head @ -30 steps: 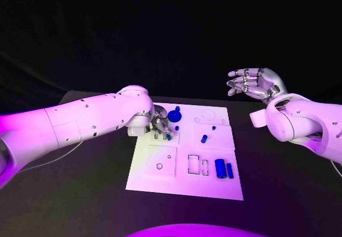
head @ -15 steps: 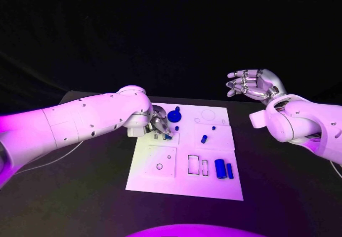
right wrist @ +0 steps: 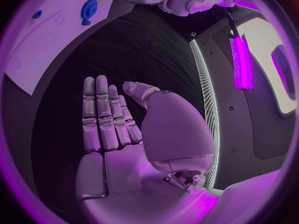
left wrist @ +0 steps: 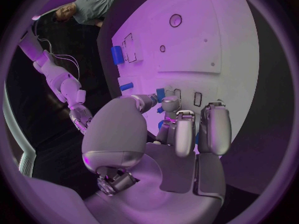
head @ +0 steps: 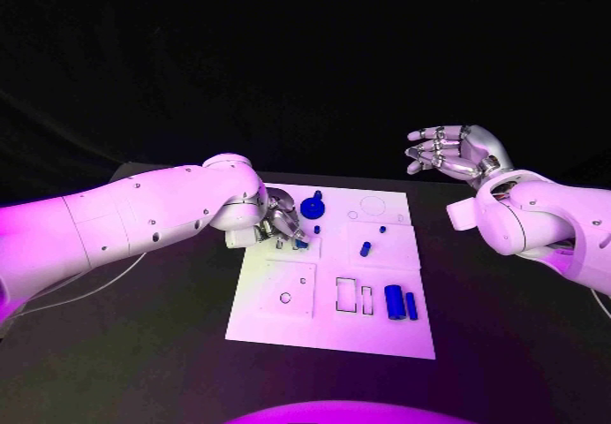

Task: Assemble the parts on the task board

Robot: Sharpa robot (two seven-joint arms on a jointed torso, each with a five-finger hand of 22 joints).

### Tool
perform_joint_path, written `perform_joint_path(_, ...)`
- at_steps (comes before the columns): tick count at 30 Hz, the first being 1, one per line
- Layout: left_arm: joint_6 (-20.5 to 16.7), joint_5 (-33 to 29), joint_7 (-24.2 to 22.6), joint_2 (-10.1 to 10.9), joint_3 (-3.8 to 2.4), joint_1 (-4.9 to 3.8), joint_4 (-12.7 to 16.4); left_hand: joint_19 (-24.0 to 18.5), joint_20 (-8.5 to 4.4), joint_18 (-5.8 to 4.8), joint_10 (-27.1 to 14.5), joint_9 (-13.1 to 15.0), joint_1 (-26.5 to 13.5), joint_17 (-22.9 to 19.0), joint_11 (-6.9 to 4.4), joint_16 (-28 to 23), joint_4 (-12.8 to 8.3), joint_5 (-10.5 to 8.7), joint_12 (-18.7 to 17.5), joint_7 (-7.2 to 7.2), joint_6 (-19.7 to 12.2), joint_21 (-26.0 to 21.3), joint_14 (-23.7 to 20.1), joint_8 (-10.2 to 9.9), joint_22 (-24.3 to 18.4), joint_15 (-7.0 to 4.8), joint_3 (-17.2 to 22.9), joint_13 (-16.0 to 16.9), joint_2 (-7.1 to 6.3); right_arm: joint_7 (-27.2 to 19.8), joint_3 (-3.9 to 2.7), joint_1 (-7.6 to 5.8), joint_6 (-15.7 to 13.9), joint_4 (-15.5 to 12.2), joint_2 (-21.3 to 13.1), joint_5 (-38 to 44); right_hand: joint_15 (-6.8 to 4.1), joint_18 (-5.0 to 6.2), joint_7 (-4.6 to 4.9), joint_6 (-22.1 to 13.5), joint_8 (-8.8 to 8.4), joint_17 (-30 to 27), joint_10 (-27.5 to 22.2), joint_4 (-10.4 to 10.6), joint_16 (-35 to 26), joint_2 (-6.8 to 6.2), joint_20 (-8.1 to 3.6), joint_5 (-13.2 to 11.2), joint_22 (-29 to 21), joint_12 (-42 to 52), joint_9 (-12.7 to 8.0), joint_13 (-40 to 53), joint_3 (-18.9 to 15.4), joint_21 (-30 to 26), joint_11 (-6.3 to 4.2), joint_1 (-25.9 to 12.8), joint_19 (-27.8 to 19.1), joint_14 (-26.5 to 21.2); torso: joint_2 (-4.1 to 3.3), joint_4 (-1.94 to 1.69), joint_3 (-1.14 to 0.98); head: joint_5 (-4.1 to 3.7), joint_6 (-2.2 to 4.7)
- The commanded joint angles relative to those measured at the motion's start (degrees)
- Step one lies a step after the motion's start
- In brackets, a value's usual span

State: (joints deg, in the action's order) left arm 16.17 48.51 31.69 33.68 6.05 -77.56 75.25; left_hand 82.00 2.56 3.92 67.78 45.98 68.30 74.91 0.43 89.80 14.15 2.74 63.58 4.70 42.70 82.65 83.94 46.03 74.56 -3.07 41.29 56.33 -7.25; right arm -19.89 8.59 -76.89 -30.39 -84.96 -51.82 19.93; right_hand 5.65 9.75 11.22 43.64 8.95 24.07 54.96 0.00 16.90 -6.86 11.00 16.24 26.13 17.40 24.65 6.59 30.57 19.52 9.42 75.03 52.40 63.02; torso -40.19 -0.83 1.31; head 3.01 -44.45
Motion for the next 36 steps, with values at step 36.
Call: perform_joint_path(36,7.9,8.2,2.2,-2.6,0.00,-0.10,-3.3,0.8,-0.28,-0.99,4.1,1.1,-0.5,15.1,-0.30,0.2,-13.2,11.39,2.1,-0.14,3.3,1.3,6.1,-0.6,2.1,-0.20,10.9,2.4,-4.79,-0.1,0.01,0.20,0.5,-0.3,-0.1,0.1,0.45,0.44,3.13,0.4,-0.40,0.0,-0.2,0.3,-0.7,0.01,0.65,0.7,-0.7,-0.4,-0.2,-0.7,-0.2,-0.9,0.63,-0.4,0.2,-0.2,-0.09,0.11,0.08,0.75,-0.03)
